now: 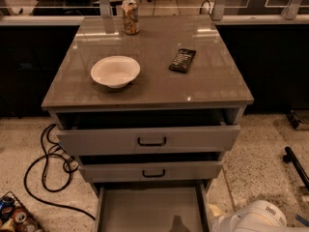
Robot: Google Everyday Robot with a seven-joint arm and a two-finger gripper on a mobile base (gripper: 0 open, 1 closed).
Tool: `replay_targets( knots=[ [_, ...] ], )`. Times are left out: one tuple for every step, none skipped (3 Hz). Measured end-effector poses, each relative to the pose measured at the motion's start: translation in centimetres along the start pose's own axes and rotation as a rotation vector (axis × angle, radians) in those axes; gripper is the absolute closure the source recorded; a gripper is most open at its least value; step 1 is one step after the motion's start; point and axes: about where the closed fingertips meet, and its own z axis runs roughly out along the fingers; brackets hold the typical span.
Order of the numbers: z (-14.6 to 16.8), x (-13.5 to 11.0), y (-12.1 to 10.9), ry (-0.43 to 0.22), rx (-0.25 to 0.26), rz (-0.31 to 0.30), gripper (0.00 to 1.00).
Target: Close bottom drawer
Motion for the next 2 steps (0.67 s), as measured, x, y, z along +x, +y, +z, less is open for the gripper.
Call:
replay_targets(
  knots=[
    [1.8,-0.8,0.4,-0.043,0.001,-0.01,0.0],
    [3.9,-2.3,0.9,-0.084,-0.017,-0.048,0.0]
  ],
)
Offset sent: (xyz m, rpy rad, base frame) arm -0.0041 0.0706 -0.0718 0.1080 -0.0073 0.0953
